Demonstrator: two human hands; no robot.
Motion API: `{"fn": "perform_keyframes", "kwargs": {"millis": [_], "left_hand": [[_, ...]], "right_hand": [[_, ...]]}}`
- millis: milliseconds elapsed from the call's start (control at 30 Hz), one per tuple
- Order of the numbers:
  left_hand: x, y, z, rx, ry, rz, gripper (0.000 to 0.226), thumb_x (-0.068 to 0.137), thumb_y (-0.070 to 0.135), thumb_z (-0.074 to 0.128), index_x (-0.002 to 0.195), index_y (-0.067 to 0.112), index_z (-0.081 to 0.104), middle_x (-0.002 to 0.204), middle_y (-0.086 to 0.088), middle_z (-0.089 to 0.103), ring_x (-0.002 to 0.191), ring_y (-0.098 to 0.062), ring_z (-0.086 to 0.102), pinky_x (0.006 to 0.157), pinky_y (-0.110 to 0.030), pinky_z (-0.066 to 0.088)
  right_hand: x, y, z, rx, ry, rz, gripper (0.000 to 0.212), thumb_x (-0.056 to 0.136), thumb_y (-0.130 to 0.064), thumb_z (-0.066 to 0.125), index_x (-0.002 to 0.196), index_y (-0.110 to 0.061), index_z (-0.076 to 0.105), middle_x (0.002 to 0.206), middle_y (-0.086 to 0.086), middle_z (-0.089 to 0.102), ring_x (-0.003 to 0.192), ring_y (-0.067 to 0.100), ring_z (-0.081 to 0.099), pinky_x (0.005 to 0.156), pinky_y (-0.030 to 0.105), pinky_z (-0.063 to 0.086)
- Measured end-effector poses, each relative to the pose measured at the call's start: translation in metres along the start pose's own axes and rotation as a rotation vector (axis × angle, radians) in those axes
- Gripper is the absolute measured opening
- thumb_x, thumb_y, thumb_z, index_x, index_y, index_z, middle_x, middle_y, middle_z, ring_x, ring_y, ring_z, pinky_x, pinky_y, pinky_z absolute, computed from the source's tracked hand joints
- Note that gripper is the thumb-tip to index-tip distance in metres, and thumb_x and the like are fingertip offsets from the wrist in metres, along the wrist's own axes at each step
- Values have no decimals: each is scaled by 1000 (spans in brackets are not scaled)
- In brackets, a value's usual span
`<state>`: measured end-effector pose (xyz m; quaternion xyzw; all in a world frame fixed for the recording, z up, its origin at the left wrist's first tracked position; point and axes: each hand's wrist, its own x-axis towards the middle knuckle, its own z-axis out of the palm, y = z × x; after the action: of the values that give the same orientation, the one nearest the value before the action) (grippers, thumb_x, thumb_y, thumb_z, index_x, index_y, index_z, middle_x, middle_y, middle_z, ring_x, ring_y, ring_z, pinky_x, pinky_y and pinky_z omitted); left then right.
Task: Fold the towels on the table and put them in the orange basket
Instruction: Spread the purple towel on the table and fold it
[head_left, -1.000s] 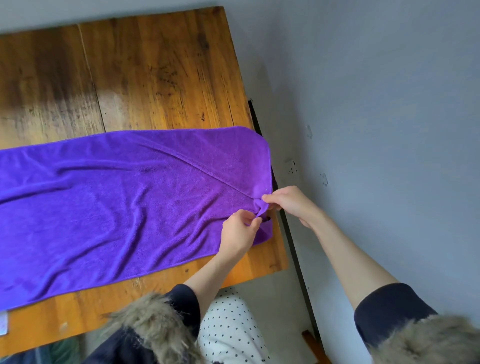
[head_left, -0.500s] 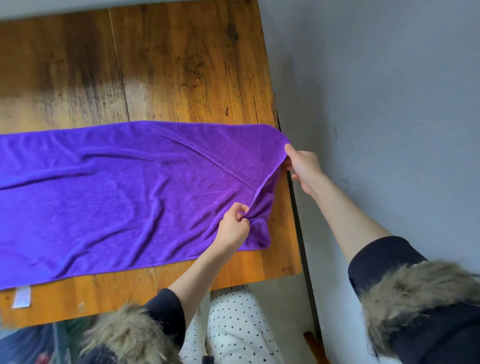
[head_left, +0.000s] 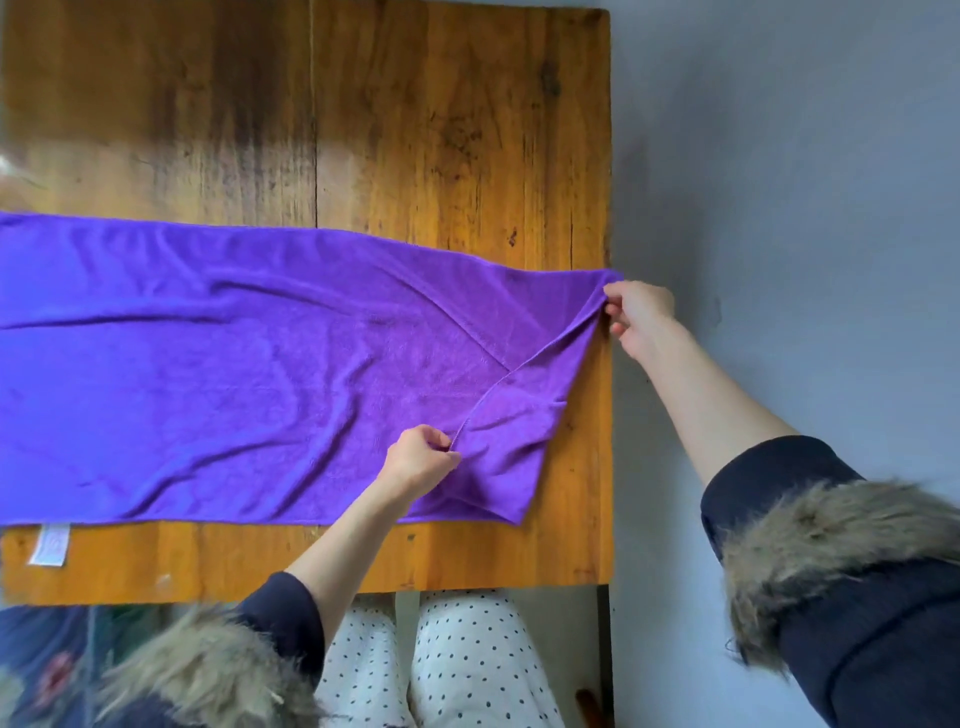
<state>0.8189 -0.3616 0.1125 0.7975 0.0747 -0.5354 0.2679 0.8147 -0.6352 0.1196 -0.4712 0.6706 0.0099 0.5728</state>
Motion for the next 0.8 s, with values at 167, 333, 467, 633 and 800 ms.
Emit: {"fn": "perform_keyframes", "kwargs": {"millis": [167, 333, 467, 633, 800], "left_hand": [[-5, -12, 5, 197, -23, 2, 36, 82, 18, 63, 54, 16, 40, 60, -6, 46, 60, -22, 42, 59, -26, 34], [-11, -11, -4, 160, -27, 65, 35, 85, 17, 61, 55, 14, 43, 63, -6, 49, 58, -17, 43, 56, -26, 36], [-21, -11, -29, -64, -122, 135, 22, 88, 7, 60, 67, 14, 62, 69, -6, 60, 64, -16, 55, 72, -26, 50], [-40, -20, -96, -376, -114, 207, 7, 87, 5, 63, 82, 7, 68, 67, 1, 64, 56, -4, 55, 64, -15, 50], [-62, -49, -171, -423, -38, 275, 9, 88, 8, 61, 81, 9, 64, 68, 2, 63, 58, -7, 53, 67, -21, 48]], "right_hand": [[-2, -1, 3, -36, 17, -60, 18, 90, -29, 60, 78, -17, 58, 75, -1, 61, 62, 10, 55, 46, 19, 36], [-13, -1, 9, -92, 34, -175, 8, 91, -15, 56, 97, -11, 60, 70, -1, 56, 59, 11, 50, 45, 20, 35], [-40, -10, 17, -165, -2, -304, 6, 89, -11, 53, 84, -12, 58, 67, -1, 55, 57, 10, 52, 49, 20, 36], [-89, -27, 46, -188, -51, -444, 7, 90, -17, 56, 93, -11, 60, 76, 0, 64, 61, 7, 60, 56, 18, 41], [-152, -39, 107, -210, -185, -546, 7, 90, -16, 57, 94, -11, 60, 83, 5, 65, 61, 8, 60, 51, 17, 40]]}}
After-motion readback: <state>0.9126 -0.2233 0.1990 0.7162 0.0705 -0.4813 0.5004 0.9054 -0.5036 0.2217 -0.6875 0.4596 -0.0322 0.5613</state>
